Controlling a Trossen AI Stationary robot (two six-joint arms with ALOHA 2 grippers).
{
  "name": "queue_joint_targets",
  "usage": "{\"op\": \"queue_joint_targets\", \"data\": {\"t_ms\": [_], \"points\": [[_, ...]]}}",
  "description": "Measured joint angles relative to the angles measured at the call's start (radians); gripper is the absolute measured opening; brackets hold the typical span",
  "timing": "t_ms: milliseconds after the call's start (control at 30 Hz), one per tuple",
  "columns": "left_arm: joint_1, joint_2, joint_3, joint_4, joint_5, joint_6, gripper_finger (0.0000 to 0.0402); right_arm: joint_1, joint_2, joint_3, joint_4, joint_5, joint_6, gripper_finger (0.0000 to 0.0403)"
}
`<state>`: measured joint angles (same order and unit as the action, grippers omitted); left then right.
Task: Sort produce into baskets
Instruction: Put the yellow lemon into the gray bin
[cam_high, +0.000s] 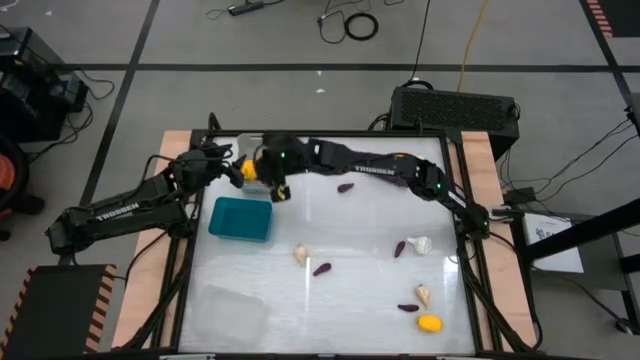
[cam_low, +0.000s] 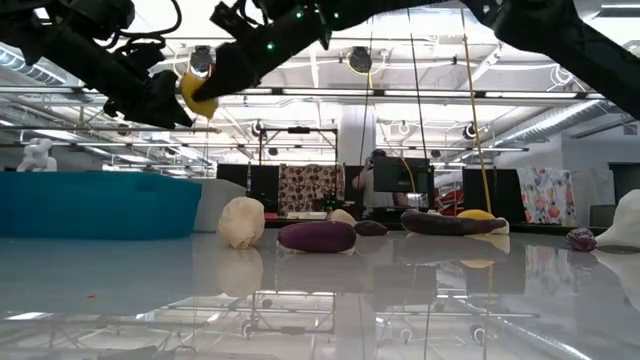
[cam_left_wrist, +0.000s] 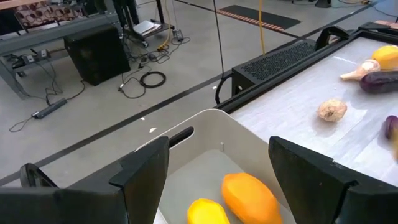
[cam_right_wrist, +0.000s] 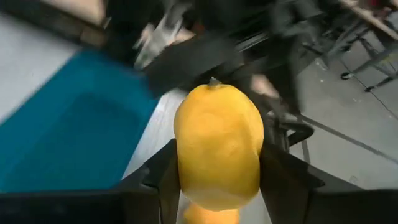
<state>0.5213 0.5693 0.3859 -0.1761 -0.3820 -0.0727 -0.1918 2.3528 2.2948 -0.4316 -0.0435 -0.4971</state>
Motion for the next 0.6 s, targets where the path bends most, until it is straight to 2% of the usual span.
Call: {"op": "queue_joint_targets", "data": {"t_ms": [233,367,600], "points": [[0.000,0.000,0.000,0.000,-0.002,0.001,0.0283,-0.071,0.067,0.001,0.142,-0.011,0.179,0.0169],[0.003,0.001,-0.002,-0.008,-0.038,0.001,0.0283,-0.099,0.116,0.000,0.230,-0.022,0.229,0.0169],[0.001,0.009,-0.001,-0.004,-0.060,0.001,0.0283,-0.131,0.148,0.000,0.259,-0.030,0.402,0.0169]]}}
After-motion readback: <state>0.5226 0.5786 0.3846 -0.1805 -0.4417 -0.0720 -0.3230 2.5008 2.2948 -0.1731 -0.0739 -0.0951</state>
